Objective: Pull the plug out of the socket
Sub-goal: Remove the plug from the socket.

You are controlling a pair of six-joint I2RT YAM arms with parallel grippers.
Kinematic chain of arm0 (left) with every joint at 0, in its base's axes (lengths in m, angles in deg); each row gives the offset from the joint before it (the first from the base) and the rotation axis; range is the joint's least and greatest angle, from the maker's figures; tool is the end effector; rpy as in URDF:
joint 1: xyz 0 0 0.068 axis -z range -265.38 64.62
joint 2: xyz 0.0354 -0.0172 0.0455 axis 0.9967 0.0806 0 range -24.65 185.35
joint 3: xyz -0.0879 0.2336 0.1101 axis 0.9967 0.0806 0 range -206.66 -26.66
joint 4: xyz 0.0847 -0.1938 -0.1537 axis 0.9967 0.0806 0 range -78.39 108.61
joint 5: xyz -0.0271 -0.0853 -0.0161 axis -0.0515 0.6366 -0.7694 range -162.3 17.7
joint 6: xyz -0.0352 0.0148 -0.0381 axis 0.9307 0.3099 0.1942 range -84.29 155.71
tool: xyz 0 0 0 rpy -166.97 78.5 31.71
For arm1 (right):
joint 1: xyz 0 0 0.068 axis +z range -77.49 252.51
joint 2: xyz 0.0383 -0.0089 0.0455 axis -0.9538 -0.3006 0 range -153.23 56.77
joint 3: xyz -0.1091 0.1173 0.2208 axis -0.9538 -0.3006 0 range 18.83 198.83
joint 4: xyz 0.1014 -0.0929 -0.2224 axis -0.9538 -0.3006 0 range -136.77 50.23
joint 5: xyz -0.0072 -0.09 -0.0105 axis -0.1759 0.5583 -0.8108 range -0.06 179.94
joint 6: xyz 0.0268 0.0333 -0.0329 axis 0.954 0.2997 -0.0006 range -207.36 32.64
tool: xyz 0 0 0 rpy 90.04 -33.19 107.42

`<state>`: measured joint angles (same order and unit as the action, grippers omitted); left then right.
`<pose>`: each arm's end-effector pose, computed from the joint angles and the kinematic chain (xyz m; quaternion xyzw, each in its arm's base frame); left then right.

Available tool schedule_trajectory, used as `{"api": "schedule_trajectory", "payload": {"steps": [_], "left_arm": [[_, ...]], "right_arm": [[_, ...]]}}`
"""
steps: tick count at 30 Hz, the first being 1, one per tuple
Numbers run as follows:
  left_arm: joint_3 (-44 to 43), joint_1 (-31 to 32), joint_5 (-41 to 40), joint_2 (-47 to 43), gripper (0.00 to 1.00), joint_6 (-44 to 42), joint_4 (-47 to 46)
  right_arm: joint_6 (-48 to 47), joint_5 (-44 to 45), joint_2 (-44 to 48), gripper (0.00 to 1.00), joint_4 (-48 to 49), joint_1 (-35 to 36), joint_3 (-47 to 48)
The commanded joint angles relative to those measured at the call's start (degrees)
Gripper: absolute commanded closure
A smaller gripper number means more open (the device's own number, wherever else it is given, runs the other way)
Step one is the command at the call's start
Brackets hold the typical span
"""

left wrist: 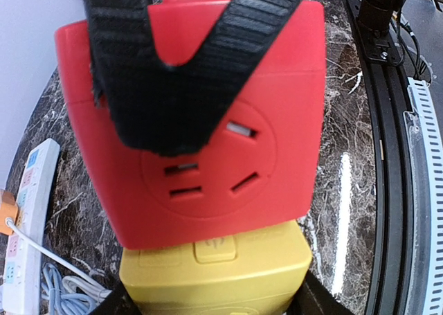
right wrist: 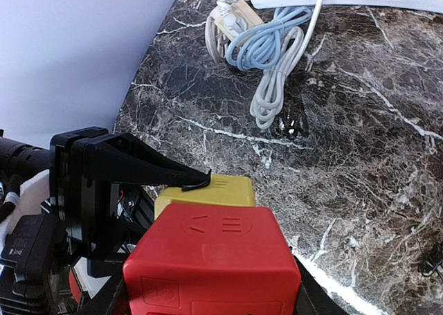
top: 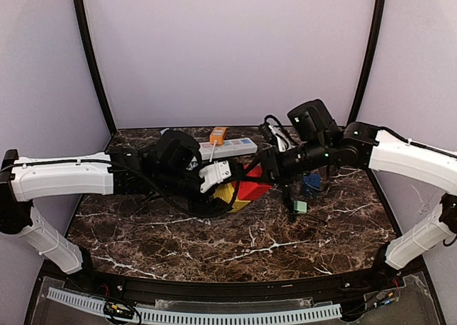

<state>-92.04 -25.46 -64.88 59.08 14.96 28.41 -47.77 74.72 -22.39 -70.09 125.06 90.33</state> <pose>0.1624 -0.2895 0.2928 0.5960 0.6559 -0.2081 0.4138 0.1790 0.2490 0.3329 -0.1582 0.8786 0.3956 0.2158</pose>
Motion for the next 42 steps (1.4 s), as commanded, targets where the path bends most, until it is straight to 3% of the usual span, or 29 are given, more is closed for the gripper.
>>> {"api": "schedule_trajectory", "payload": {"steps": [1, 10, 20, 25, 33, 42], "left_arm": [[1.9, 1.2, 0.4, -2.2, 0.99, -2.1, 6.5], [1.4, -1.1, -0.1, -2.5, 0.99, 0.0, 5.9], [1.5, -2.7, 2.1, -2.9, 0.99, 0.1, 5.5], [2.0, -2.8, 5.0, -3.5, 0.99, -1.0, 5.5], [2.9, -2.7, 6.5, -4.7, 0.99, -1.6, 4.6], [2.7, -2.7, 6.2, -4.3, 0.99, -1.3, 4.6]], "right_arm": [[-5.9, -5.7, 3.5, 1.00, 9.7, -0.5, -1.3], [-8.5, -5.8, 7.5, 1.00, 10.2, 3.4, -5.4], [-3.5, 1.5, 8.1, 1.00, 9.1, 5.5, -6.2], [1.1, 4.8, 8.6, 1.00, 6.7, 3.5, -5.5], [6.5, 1.1, 11.9, 1.00, 8.5, -1.4, -9.4], [6.7, -0.5, 12.3, 1.00, 9.6, -1.6, -9.6]]}}
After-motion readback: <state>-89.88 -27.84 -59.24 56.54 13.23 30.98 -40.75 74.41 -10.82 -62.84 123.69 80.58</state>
